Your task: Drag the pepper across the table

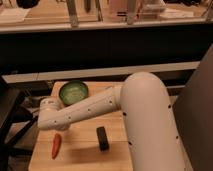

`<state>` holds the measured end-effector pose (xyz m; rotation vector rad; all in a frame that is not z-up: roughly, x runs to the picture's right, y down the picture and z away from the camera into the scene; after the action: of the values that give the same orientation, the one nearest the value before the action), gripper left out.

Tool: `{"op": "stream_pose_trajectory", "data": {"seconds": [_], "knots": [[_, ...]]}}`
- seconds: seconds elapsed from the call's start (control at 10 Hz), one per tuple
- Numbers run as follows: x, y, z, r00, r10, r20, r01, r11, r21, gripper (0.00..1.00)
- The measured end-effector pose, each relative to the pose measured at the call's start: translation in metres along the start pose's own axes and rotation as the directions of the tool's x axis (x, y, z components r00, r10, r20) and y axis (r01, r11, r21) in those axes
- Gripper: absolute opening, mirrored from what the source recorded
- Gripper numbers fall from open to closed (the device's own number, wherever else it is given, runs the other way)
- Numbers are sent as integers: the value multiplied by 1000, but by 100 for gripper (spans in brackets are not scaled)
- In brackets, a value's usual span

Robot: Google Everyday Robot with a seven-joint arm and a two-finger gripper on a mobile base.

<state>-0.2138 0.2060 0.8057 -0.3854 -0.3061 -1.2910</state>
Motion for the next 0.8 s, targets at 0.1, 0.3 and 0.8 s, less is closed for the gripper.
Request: {"op": "stream_pose_trajectory", "data": {"seconds": [0.1, 0.3, 0.8], "knots": [[0, -2, -1, 1000, -8, 9, 8, 1000, 0, 68], [-4, -10, -4, 999, -30, 33, 30, 999, 16, 80], [-17, -37, -12, 990, -110, 83, 101, 989, 110, 80]]}}
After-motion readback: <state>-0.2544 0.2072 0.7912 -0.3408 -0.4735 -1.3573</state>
